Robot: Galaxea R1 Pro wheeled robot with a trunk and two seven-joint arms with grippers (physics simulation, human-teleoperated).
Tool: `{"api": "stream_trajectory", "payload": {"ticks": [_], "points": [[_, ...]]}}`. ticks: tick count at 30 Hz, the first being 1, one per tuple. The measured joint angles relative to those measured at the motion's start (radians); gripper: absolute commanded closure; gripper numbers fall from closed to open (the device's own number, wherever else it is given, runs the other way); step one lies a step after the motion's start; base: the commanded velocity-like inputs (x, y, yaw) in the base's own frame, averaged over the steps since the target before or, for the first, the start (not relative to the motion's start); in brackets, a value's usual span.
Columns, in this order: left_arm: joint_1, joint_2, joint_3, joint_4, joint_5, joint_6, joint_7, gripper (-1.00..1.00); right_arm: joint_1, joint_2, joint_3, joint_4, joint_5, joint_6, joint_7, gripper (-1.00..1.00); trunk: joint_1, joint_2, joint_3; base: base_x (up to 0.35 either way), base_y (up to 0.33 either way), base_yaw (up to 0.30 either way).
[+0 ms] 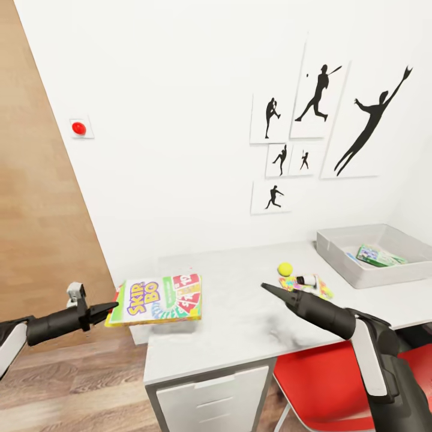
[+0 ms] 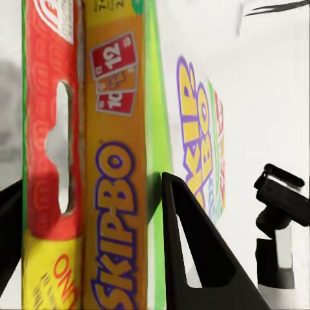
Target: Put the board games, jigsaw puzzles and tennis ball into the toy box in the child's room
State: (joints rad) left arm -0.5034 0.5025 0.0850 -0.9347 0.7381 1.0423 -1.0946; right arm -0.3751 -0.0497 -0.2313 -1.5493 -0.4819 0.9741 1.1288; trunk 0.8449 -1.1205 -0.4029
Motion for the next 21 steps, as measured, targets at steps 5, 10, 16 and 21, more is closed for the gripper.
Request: {"api": "stream_trajectory", "payload": {"ticks": [5,10,16,21], "points": [[-0.088,0.009,-0.014,0.002,-0.004,0.000,-0.082,1.00,0.000,0.001,-0.043,-0.001,0.000,-0.001,-0.044,-1.00,-0.019,0.035,0.016,0.000,0.000,0.000],[-0.099,0.013,-0.020,0.017,-0.005,0.000,-0.114,1.00,0.000,-0.001,-0.070,0.001,-0.001,0.000,-0.075,-1.00,-0.038,0.070,0.031,0.000,0.000,0.000],[-0.100,0.014,-0.021,0.019,-0.007,-0.001,-0.132,1.00,0.001,0.006,-0.073,0.004,-0.003,-0.040,-0.081,-1.00,-0.061,0.112,0.050,0.000,0.000,0.000],[-0.100,0.013,-0.022,0.018,-0.011,-0.001,-0.133,1.00,0.013,0.011,-0.073,0.010,-0.001,-0.121,-0.079,-1.00,-0.081,0.147,0.066,0.000,0.000,0.000]]}}
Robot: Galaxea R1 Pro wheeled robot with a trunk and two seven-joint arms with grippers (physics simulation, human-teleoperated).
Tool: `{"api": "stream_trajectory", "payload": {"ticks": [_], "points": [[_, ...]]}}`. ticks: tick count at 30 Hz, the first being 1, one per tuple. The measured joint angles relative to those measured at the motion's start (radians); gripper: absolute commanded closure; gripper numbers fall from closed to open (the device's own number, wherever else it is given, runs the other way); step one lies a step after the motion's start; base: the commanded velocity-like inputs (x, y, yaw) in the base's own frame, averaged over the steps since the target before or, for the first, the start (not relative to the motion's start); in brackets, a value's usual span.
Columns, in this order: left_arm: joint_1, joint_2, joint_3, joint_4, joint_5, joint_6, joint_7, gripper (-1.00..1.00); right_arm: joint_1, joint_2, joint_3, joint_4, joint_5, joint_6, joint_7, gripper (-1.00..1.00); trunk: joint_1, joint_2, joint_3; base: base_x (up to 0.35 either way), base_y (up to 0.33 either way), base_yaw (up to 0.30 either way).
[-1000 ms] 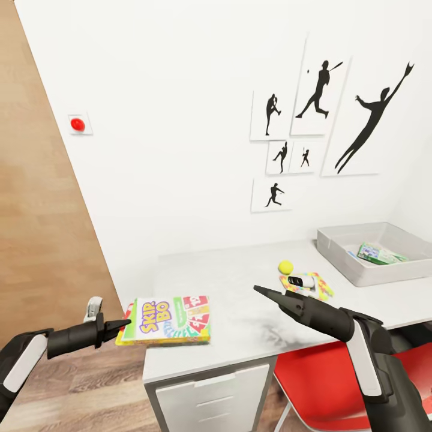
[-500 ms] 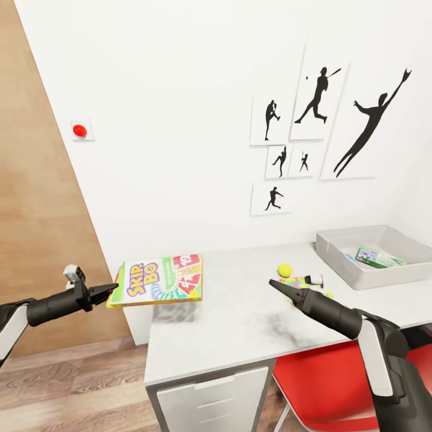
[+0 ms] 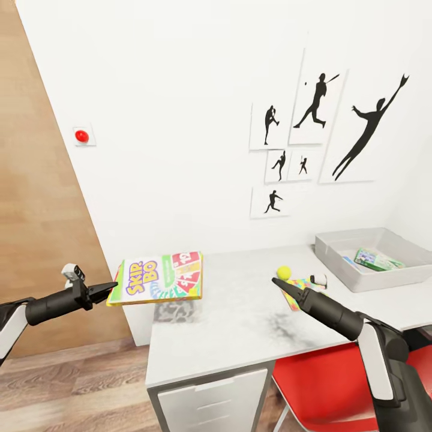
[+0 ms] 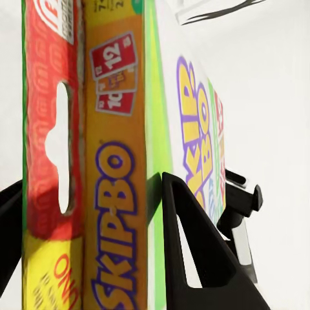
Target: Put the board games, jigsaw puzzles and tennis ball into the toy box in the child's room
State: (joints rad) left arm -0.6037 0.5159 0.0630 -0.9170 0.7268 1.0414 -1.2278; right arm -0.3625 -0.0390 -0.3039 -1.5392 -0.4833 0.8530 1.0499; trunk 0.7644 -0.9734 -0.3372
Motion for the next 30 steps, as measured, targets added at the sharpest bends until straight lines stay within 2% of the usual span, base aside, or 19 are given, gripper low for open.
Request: {"api": "stream_trajectory", "payload": {"ticks": [16,20,22,24,30], "points": [[0.000,-0.001,0.000,-0.002,-0.003,0.000,0.000,1.00,0.014,-0.005,0.000,0.002,-0.011,-0.010,-0.005,-1.00,-0.061,0.112,0.050,0.000,0.000,0.000],[0.000,-0.001,0.000,-0.002,-0.003,0.000,0.000,1.00,0.014,-0.008,-0.002,-0.001,0.001,-0.001,-0.020,-1.00,-0.077,0.140,0.063,0.000,0.000,0.000],[0.000,-0.001,0.000,-0.002,-0.003,0.000,0.000,1.00,0.014,-0.009,-0.017,-0.006,0.002,0.000,-0.051,-1.00,-0.084,0.154,0.069,0.000,0.000,0.000],[0.000,-0.001,0.000,-0.002,-0.003,0.000,0.000,1.00,0.014,-0.011,-0.048,-0.007,-0.001,0.004,-0.100,-1.00,-0.092,0.168,0.075,0.000,0.000,0.000],[0.000,-0.001,0.000,-0.002,-0.003,0.000,0.000,1.00,0.014,-0.012,-0.067,-0.007,-0.011,0.016,-0.126,-1.00,-0.115,0.210,0.094,0.000,0.000,0.000]]}}
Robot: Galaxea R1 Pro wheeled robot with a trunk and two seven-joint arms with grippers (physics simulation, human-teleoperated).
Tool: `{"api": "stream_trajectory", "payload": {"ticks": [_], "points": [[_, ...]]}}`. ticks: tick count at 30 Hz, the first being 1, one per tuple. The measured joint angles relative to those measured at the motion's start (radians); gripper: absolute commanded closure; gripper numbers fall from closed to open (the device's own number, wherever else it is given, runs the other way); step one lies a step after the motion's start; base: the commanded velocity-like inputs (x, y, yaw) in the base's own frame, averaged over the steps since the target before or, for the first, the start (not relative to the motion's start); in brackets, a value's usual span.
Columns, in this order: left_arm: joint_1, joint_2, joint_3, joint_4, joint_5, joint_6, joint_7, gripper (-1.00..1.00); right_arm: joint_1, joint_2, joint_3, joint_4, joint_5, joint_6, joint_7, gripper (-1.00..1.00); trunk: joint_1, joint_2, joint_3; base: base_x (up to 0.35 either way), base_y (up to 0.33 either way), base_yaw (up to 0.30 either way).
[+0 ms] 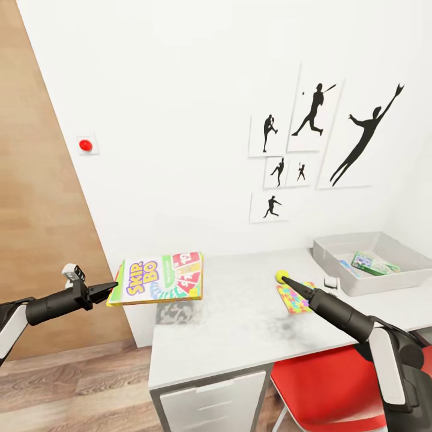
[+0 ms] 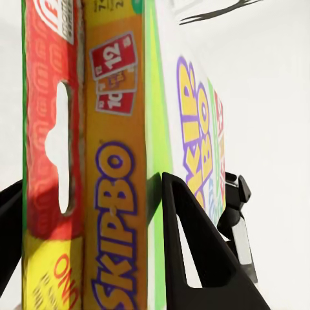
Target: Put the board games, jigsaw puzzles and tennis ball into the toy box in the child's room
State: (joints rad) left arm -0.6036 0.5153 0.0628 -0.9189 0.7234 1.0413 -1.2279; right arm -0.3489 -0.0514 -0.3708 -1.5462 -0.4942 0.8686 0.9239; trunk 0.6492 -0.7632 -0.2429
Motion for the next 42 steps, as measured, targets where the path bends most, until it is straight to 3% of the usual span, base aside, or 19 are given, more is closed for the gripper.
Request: {"api": "stream_trajectory", "payload": {"ticks": [22,29,31,37,40,41,42], "points": [[0.000,0.000,0.001,-0.005,-0.001,0.000,0.000,1.00,0.000,-0.002,-0.007,-0.004,-0.001,0.006,0.000,-1.00,-0.084,0.154,0.069,0.000,0.000,-0.001],[0.000,0.000,0.000,-0.006,-0.001,0.000,0.000,1.00,0.000,-0.005,-0.011,-0.003,-0.001,0.007,0.000,-1.00,-0.111,0.203,0.091,-0.188,0.000,-0.215],[0.000,0.000,0.000,-0.006,-0.001,-0.001,0.000,1.00,0.000,-0.005,-0.033,-0.003,-0.002,0.007,0.000,-1.00,-0.119,0.218,0.098,-0.085,0.000,-0.273],[0.000,0.000,0.000,-0.006,-0.003,-0.001,0.000,1.00,0.000,-0.007,-0.180,-0.005,-0.004,0.061,0.022,-1.00,-0.142,0.260,0.116,-0.015,0.000,-0.278],[0.000,0.000,0.000,-0.008,-0.003,-0.002,-0.001,1.00,0.000,-0.012,-0.226,-0.010,0.004,0.070,0.047,-1.00,-0.154,0.281,0.126,-0.001,0.000,-0.280],[0.000,0.000,-0.001,-0.009,-0.003,-0.002,-0.001,1.00,0.000,-0.027,-0.235,-0.010,0.006,0.071,0.051,-1.00,-0.158,0.288,0.129,0.000,0.000,-0.280],[0.000,0.000,-0.001,-0.011,-0.004,-0.002,-0.001,1.00,0.001,-0.070,-0.247,-0.011,0.004,0.071,0.055,-1.00,-0.161,0.295,0.132,0.000,0.000,-0.280]]}}
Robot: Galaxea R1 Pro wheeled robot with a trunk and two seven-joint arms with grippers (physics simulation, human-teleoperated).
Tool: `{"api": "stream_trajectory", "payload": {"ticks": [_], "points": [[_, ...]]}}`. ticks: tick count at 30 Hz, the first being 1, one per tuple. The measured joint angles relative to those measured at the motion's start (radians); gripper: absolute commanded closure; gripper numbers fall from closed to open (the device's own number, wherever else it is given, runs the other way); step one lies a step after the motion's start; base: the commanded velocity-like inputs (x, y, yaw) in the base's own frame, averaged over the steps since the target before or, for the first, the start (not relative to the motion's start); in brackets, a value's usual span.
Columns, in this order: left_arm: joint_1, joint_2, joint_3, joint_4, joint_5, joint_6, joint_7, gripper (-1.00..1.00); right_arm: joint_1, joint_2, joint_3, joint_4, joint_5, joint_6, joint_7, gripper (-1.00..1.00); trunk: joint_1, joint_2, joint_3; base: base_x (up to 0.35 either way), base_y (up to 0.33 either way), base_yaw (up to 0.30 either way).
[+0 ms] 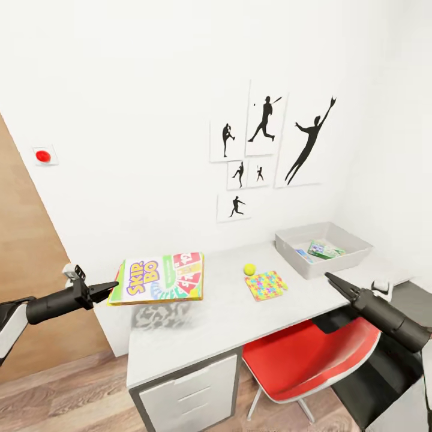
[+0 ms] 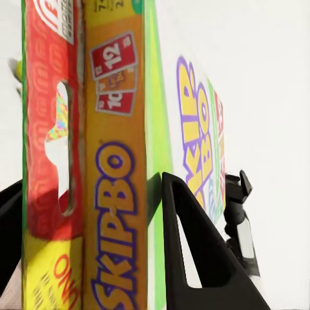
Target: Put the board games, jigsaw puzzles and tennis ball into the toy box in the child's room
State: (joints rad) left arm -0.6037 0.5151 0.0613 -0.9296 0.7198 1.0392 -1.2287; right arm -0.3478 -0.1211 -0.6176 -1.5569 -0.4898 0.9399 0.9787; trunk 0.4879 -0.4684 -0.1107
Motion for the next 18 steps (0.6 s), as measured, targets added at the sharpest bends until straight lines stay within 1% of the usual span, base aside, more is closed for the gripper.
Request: {"api": "stream_trajectory", "payload": {"ticks": [1,2,4,8,12,14,16,18], "points": [[0.000,0.000,0.000,-0.001,0.000,0.000,0.000,1.00,0.000,-0.045,-0.008,0.001,-0.004,0.000,0.002,-1.00,-0.004,0.007,0.003,0.000,0.000,-0.280],[0.000,0.001,0.000,-0.001,0.000,0.000,-0.001,1.00,0.001,-0.066,-0.012,0.001,-0.006,0.001,0.003,-1.00,-0.008,0.014,0.006,0.000,0.000,-0.280],[0.000,0.001,0.001,-0.001,0.000,0.000,-0.014,1.00,0.001,-0.091,-0.017,0.006,-0.007,0.000,0.004,-1.00,-0.015,0.028,0.013,0.000,0.000,-0.280],[0.000,0.000,0.000,-0.002,-0.002,-0.001,-0.041,1.00,0.001,-0.105,-0.021,0.011,-0.008,-0.001,0.018,-1.00,-0.031,0.056,0.025,0.000,0.000,-0.280],[0.000,0.000,-0.001,-0.002,-0.003,-0.001,-0.048,1.00,0.001,-0.108,-0.025,0.014,-0.006,-0.004,0.044,-1.00,-0.031,0.057,0.025,0.000,0.000,-0.280],[0.001,0.000,0.000,-0.002,-0.004,-0.002,-0.050,1.00,0.001,-0.109,-0.046,0.016,-0.003,-0.006,0.047,-1.00,-0.031,0.057,0.025,0.000,0.000,-0.280],[0.002,0.000,0.002,-0.002,-0.005,-0.006,-0.050,1.00,0.001,-0.108,-0.057,0.017,-0.001,-0.008,0.048,-1.00,-0.031,0.057,0.025,0.000,-0.012,-0.280],[0.003,-0.001,0.003,-0.001,-0.005,-0.009,-0.050,1.00,0.001,-0.105,-0.061,0.018,0.001,-0.011,0.050,-1.00,-0.031,0.057,0.025,0.000,-0.151,-0.280]]}}
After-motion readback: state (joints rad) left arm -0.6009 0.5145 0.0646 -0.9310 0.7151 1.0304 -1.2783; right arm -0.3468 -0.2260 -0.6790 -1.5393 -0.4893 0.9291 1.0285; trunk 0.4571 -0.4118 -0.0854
